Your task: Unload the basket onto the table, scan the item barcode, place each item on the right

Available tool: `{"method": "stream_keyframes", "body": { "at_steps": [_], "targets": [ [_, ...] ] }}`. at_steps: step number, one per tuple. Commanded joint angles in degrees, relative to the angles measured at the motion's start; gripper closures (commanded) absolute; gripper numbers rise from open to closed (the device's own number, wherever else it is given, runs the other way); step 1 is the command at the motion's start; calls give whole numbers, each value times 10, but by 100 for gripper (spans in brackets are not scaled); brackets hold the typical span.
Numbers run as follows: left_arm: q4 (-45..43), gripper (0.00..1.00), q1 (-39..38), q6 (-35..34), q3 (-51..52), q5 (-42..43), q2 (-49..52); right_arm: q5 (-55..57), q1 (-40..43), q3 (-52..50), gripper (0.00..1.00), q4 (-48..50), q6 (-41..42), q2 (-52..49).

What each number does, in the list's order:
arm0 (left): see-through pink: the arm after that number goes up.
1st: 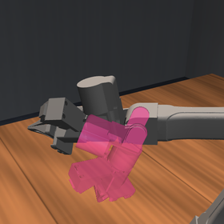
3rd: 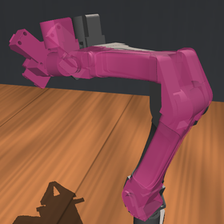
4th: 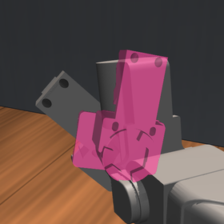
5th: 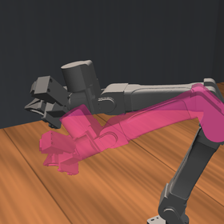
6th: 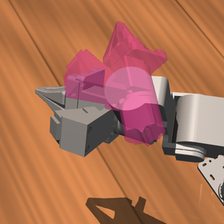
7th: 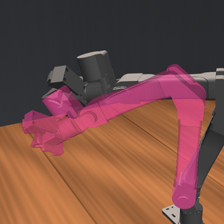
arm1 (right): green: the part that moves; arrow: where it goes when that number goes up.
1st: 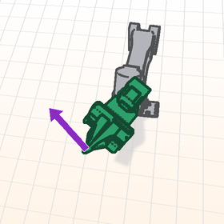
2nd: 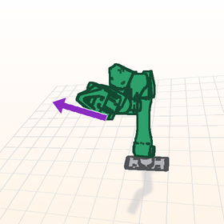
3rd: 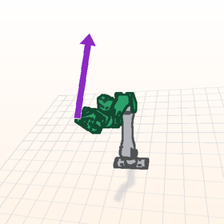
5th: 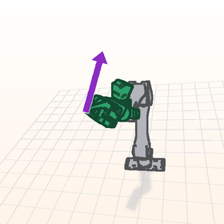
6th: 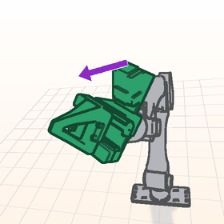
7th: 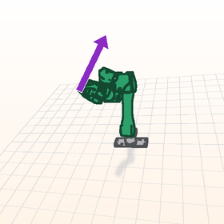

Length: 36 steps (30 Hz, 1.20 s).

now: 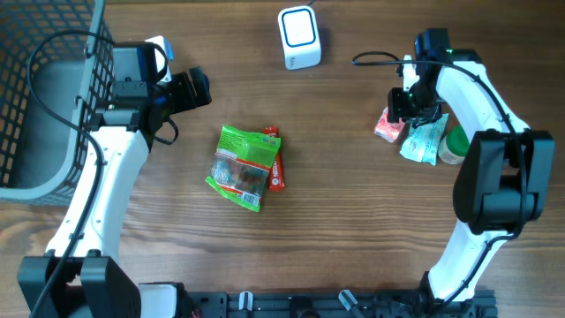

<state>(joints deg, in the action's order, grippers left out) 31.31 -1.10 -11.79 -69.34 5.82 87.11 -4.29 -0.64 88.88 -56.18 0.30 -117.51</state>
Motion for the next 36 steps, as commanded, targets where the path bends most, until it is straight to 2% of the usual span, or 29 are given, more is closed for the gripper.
{"method": "stream_keyframes", "body": {
  "at_steps": [1,3,4,6,8,11,15,17,19,20,23,25,28,29,30,33,36],
  "targets": [
    [-2,0,3,9,0,3,1,-153,-14,18,58,22,-1,24],
    [-2,0,3,9,0,3,1,-171,-32,12,77,34,37,23],
    [-2,0,3,9,0,3,1,-159,-45,2,79,52,66,23],
    [-2,0,3,9,0,3,1,-90,-67,-22,80,93,77,23],
    [-2,0,3,9,0,3,1,7,-86,-60,81,138,121,22],
    [-2,0,3,9,0,3,1,36,-87,-112,82,178,134,22],
    [-2,0,3,9,0,3,1,99,-47,-117,83,146,132,23],
    [-2,0,3,9,0,3,1,77,-35,-113,81,136,124,25],
    [-2,0,3,9,0,3,1,-115,-37,-96,74,123,14,48],
    [-2,0,3,9,0,3,1,-192,-54,-96,74,118,8,70],
    [-2,0,3,9,0,3,1,-208,-135,-96,74,105,31,101],
    [-2,0,3,9,0,3,1,-172,-206,-100,76,125,86,97],
    [-2,0,3,9,0,3,1,-137,-319,-125,79,197,234,90],
    [-2,0,3,9,0,3,1,-130,-350,-136,92,220,300,90],
    [-2,0,3,9,0,3,1,-117,-367,-144,96,238,343,90],
    [-2,0,3,9,0,3,1,-57,-410,-181,96,294,435,90],
    [-2,0,3,9,0,3,1,-55,-436,-212,96,335,494,90]
  ]
}}
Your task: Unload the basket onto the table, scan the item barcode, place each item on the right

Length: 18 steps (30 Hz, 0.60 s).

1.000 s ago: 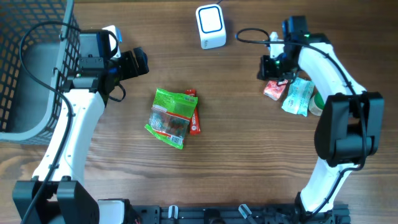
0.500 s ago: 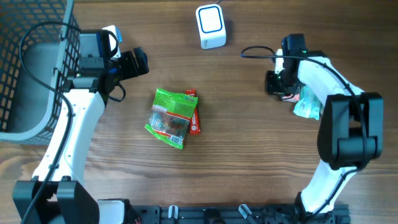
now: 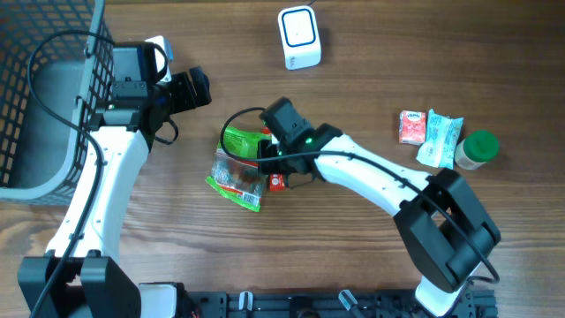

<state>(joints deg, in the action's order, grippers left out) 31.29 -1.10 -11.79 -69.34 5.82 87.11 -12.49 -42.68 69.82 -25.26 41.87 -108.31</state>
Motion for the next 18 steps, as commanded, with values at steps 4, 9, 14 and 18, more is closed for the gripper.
{"method": "stream_keyframes", "body": {
  "at_steps": [4,9,14,18],
  "targets": [
    [-1,0,3,9,0,3,1,26,-50,-40,96,86,94,-26],
    [-2,0,3,9,0,3,1,11,-94,-40,96,140,33,-52],
    [-1,0,3,9,0,3,1,-26,-81,-5,93,126,-132,-29],
    [-1,0,3,9,0,3,1,-23,-18,18,80,-13,-148,44]
  ]
}}
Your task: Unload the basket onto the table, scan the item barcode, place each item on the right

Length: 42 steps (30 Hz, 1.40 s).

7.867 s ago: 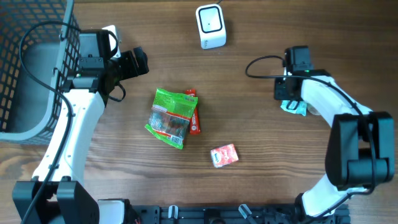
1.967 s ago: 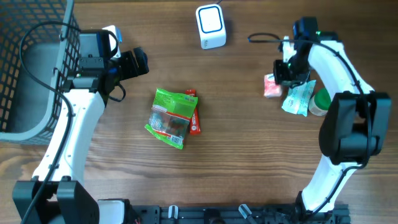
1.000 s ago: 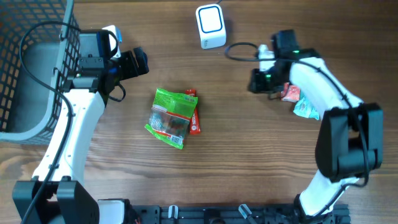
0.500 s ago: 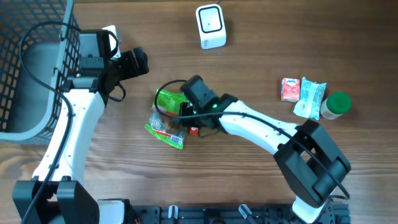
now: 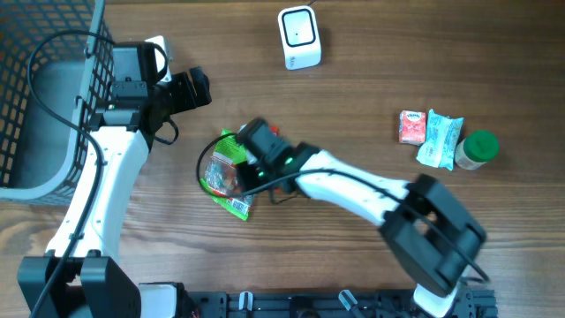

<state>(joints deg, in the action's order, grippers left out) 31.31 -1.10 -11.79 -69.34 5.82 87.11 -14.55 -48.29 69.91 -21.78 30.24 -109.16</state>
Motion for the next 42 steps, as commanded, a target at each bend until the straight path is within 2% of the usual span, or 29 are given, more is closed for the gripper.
{"method": "stream_keyframes", "body": {
  "at_steps": [1,4,7,11,14,16,19,21,25,27,30,33,35,37,40,42],
  "targets": [
    [-2,0,3,9,0,3,1,-3,55,17,76,-79,-31,55],
    [-2,0,3,9,0,3,1,21,79,12,71,-148,-43,31],
    [-2,0,3,9,0,3,1,28,73,12,69,-149,-62,-7],
    [-2,0,3,9,0,3,1,8,72,16,67,-128,-63,-21],
    [-2,0,3,9,0,3,1,68,72,16,67,-135,-72,-21],
    [-2,0,3,9,0,3,1,76,71,16,67,-116,-94,-21],
    [-2,0,3,9,0,3,1,133,57,16,67,-91,-92,-24],
    [-2,0,3,9,0,3,1,133,48,16,68,-71,-91,-38],
    [-2,0,3,9,0,3,1,139,43,14,71,-73,-92,-64],
    [-2,0,3,9,0,3,1,193,46,14,94,-93,-90,-67],
    [-2,0,3,9,0,3,1,231,87,14,96,-155,-77,-64],
    [-2,0,3,9,0,3,1,231,156,14,96,-225,-115,-64],
    [-2,0,3,9,0,3,1,223,193,14,96,-233,-153,-63],
    [-2,0,3,9,0,3,1,171,221,23,87,-229,-201,-40],
    [-2,0,3,9,0,3,1,158,243,59,74,-263,-213,14],
    [-2,0,3,9,0,3,1,157,254,66,40,-266,-202,49]
  ]
}}
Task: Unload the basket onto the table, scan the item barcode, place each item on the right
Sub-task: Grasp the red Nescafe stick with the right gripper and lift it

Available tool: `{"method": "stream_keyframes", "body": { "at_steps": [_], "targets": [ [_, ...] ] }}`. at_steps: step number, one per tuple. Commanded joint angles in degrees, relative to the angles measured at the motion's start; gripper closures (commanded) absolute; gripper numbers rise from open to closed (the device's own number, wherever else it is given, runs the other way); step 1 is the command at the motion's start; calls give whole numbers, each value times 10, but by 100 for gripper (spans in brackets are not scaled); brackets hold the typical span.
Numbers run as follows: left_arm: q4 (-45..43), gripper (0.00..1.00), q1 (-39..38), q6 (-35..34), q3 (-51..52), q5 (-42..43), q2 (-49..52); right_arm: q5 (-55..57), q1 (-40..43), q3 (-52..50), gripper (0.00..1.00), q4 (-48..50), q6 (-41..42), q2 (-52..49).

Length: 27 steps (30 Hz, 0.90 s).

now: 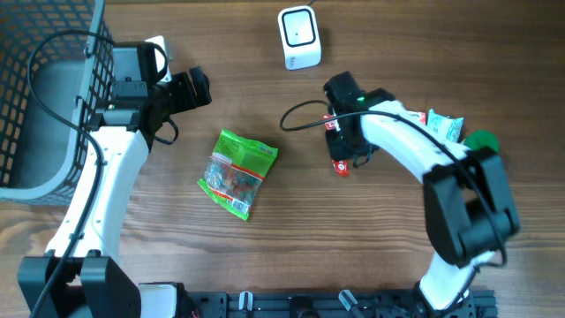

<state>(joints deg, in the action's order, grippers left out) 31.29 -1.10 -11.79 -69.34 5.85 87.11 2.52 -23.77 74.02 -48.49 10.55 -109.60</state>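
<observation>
A long red snack bar is held by my right gripper, which is shut on it. The bar is a little right of the table's middle, below and to the right of the white barcode scanner at the far edge. A green snack bag lies flat at centre left, apart from both arms. My left gripper hovers at upper left, open and holding nothing, well away from the bar.
A grey wire basket fills the far left. At the right, partly behind my right arm, are a white and teal packet and a green-lidded jar. A black cable loops near the right gripper.
My right gripper was over the green bag at centre left. It now sits right of centre with the red bar in it. The bar is gone from beside the bag. The left arm has not moved.
At first my right gripper was over the packets at the far right, and the red bar lay against the green bag. Then it was at the bar, then over the bag, which shifted slightly. Now it holds the bar near the scanner.
</observation>
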Motion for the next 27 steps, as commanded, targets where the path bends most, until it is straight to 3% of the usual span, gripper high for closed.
{"method": "stream_keyframes", "body": {
  "at_steps": [1,4,6,9,18,27],
  "targets": [
    [-2,0,3,9,0,3,1,-14,12,25,36,2,12,60],
    [-1,0,3,9,0,3,1,-13,11,21,39,9,12,50],
    [-1,0,3,9,0,3,1,-13,11,20,53,26,3,33],
    [-1,0,3,9,0,3,1,-14,11,20,63,54,1,2],
    [-1,0,3,9,0,3,1,-43,7,20,61,95,6,-53],
    [-2,0,3,9,0,3,1,-28,-19,13,69,104,32,-53]
  ]
}}
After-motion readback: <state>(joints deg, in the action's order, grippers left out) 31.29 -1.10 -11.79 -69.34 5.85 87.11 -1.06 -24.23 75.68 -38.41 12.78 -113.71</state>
